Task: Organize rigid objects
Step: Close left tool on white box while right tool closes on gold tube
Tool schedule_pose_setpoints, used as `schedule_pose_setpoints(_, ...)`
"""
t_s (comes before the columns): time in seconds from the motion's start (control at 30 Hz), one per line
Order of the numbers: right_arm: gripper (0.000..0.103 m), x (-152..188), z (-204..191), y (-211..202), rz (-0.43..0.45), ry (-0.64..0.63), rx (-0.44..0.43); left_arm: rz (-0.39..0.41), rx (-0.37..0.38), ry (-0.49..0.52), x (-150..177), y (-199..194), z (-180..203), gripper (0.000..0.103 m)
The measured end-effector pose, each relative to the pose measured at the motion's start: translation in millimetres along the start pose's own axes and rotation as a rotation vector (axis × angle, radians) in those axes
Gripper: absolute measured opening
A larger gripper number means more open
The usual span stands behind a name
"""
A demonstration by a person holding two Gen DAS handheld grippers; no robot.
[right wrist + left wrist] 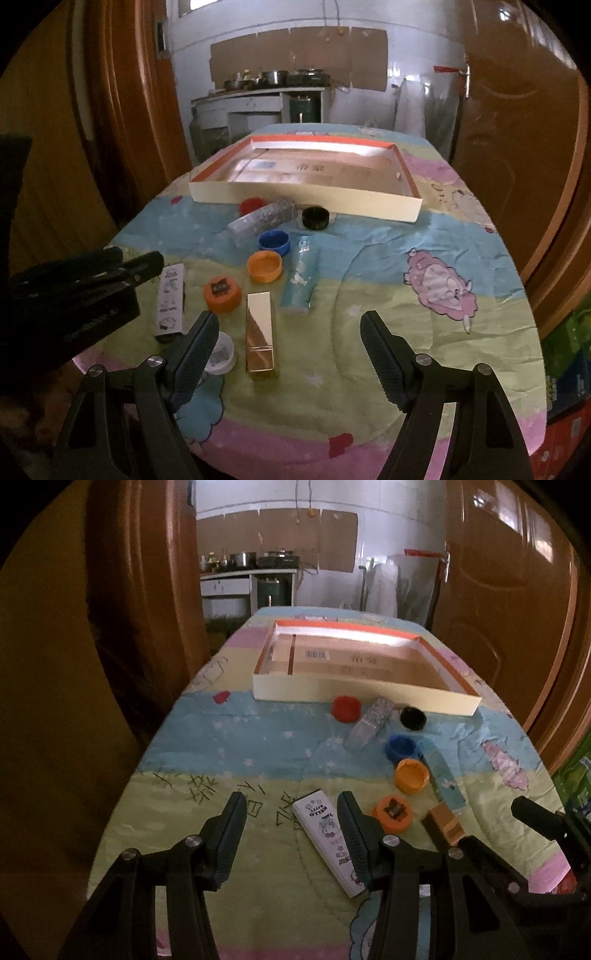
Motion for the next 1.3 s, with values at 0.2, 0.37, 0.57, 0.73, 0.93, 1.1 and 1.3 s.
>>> schedule_pose_setpoints(0.2, 0.08, 0, 0, 12, -0.019, -0.002, -0.014, -0.043, 0.013, 0.005, 9, 11, 5, 0.051)
schedule_pose_setpoints(0.37, 0.076, -1, 4, 20, -0.033, 0.015, -0.028, -0.055, 0.017, 0.025, 11, 13, 13, 0.05)
schedule_pose_setpoints(0.57, 0.07, 2, 5, 25, -0.055, 0.034, -0.058, -0.064, 0.01, 0.024, 14, 14, 14, 0.051)
schedule_pose_setpoints(0.73, 0.066, 2, 1, 28, -0.071, 0.022, -0.071, -0.105, 0.069, -0.035, 15, 15, 7, 0.051)
schedule_pose_setpoints(0.93, 0.038, 4, -9, 32, -0.099, -0.023, -0.072, -0.124, 0.098, -0.076, 19, 16, 5, 0.051)
schedule_pose_setpoints(1.1, 0.021, 8, -10, 33, -0.122, -0.033, -0.085, -0.132, 0.148, -0.08, 19, 14, 8, 0.034)
schedule_pose_setpoints(1.3, 0.018, 8, -5, 31, -0.128, -0.017, -0.095, -0.168, 0.222, -0.11, 17, 16, 1, 0.03)
Point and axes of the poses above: each gripper's, at about its wrist camera, not at the fingertips, and y roughly the way its jaws point, z to its right, x to its underside, the point moved 5 cm from there along y, roughly the way its jaws point, and after that the axes turned 3 degrees about z, right-handed, at the moved point
